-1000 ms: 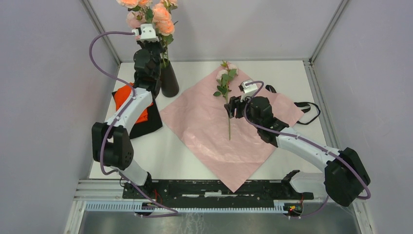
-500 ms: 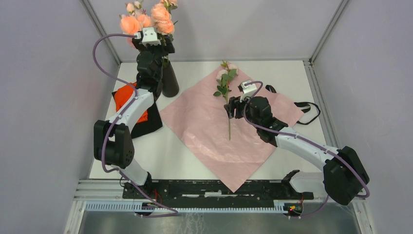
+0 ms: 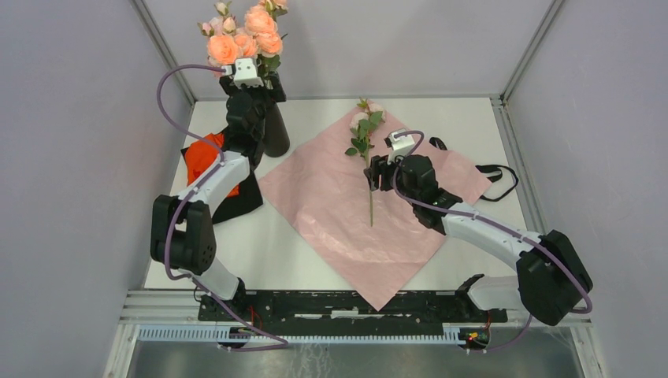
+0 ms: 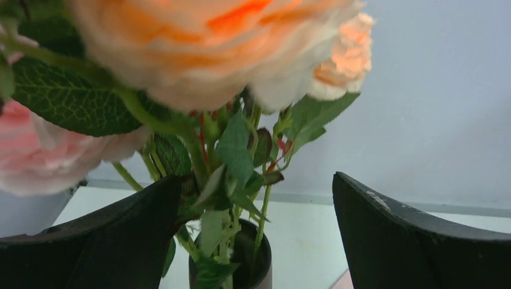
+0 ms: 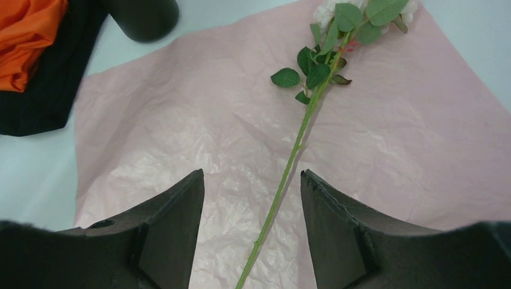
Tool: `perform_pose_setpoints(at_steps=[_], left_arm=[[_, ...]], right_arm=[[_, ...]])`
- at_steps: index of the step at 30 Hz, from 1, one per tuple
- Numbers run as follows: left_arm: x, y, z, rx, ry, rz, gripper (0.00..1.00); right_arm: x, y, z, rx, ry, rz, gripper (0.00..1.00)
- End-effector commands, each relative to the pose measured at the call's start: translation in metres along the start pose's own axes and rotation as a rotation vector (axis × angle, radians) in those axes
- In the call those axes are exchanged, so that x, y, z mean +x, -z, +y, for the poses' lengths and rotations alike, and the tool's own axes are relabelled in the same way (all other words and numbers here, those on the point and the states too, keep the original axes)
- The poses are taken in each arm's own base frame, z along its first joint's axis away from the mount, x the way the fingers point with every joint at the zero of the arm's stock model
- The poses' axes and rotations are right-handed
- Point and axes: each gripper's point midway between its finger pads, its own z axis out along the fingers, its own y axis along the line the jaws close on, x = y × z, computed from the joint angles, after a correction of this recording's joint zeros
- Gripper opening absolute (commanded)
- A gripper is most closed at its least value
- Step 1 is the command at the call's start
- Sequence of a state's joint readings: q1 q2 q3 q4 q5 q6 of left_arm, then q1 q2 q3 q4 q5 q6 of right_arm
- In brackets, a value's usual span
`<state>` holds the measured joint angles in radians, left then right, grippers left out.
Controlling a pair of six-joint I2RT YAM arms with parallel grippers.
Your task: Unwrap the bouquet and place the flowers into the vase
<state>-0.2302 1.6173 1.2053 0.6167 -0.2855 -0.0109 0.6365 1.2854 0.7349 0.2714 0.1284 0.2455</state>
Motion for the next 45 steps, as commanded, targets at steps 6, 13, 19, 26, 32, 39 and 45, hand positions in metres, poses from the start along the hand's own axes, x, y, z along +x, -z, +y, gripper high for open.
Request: perform_pose_setpoints(at_steps=[6,13,19,26,32,39,45], left_arm=[[0.005,0.019,0.004,0.004,0.057,0.03,1.0],[0.025,0.026,-0.001,0.02,0.062,0.082,1.0],[0.04,0.04,-0.001,0.025,0.065,0.118,1.0],[0.052,0.05,-0.002,0.033,0.055,0.155,1.0],[0.062,0.062,-0.007,0.047,0.065,0.18,1.0],[0.073,0.082,-0.018,0.069,0.083,0.211,1.0],[0.084,0.098,-0.025,0.064,0.093,0.242,1.0]], right_arm=[[0.001,-0.024,-0.01,0.057,-0.009,0.018,0.65],[0.015,-0.041,-0.02,0.108,0.004,0.064,0.65],[0.039,-0.067,-0.032,0.151,0.022,0.145,0.64],[0.064,-0.087,-0.044,0.183,0.033,0.215,0.63],[0.092,-0.098,-0.052,0.2,0.044,0.285,0.54],[0.116,-0.105,-0.052,0.189,0.046,0.354,0.42],[0.127,-0.103,-0.054,0.196,0.042,0.386,0.12]])
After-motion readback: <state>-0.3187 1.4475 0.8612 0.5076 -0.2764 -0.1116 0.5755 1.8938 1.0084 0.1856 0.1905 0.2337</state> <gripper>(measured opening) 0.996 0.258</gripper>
